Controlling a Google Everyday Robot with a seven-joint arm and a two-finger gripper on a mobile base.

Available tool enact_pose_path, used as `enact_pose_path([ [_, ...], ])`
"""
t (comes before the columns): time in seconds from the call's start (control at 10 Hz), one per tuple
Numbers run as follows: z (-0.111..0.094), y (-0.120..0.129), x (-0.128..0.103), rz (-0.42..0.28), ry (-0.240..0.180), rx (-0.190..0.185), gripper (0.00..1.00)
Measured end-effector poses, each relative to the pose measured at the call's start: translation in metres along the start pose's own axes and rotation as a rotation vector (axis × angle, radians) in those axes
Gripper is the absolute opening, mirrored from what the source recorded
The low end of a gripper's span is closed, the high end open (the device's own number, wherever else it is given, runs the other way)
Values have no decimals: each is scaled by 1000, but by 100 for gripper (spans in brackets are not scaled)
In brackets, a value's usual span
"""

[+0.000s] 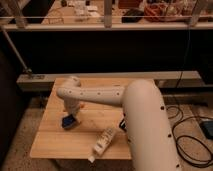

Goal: Wipe the white sponge on the table

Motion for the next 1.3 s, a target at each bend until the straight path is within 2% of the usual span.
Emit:
enact_pose_path([
  [0.2, 11, -26, -30, -67, -11, -8, 0],
  [0.4, 21, -30, -56, -138, -4, -30, 0],
  [0.5, 22, -27, -61, -157, 1, -35, 0],
  [1.0, 7, 33, -105, -230, 23, -46, 0],
  [1.3, 9, 74, -109, -232, 6, -59, 0],
])
